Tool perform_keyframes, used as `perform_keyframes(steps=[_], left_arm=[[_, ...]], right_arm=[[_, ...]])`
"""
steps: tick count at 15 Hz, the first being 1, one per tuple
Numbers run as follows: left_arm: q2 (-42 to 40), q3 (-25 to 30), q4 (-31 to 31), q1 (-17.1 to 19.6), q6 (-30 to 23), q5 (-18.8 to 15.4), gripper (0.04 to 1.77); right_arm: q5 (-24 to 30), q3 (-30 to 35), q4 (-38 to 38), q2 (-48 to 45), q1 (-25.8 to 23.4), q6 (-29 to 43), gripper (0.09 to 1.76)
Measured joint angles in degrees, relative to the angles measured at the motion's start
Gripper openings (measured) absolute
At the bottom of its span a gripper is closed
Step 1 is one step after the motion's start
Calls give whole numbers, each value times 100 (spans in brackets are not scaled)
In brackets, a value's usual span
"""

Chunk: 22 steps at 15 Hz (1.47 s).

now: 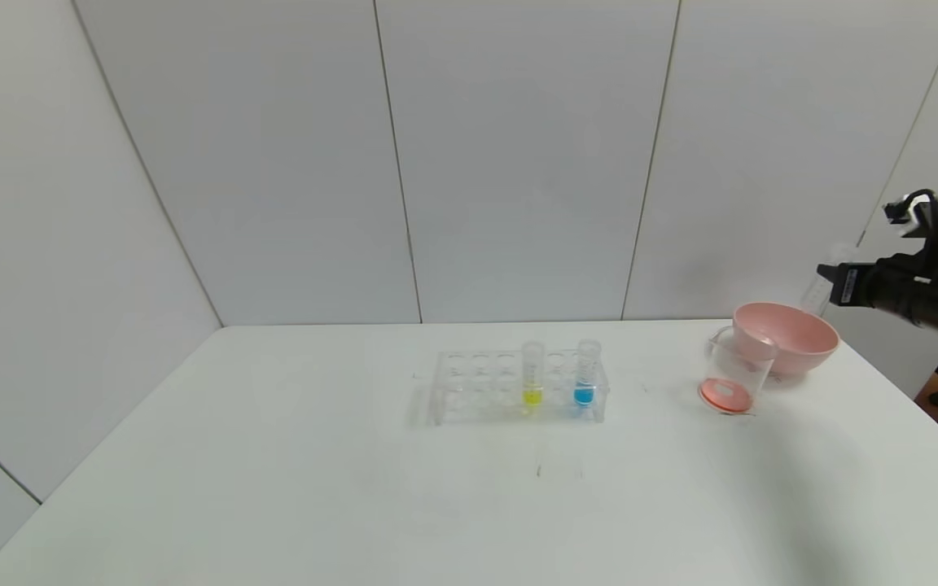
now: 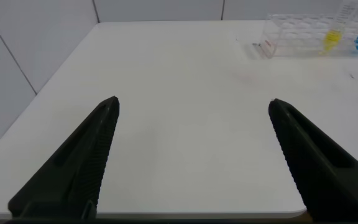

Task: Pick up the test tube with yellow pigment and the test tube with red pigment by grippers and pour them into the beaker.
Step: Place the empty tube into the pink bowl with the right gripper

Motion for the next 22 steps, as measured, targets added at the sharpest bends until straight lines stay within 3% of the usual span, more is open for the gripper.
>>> perform_keyframes(steps=[7,16,22], left_arm=[[0,0,0,0,0,0,172],[0,0,0,0,0,-2,172],[0,0,0,0,0,0,172]], right_arm=[[-162,-414,-397,872,193,240,48],[-167,-631,-369,1109,194,226,48],[-169,-621,-369,1109,166,232,112]])
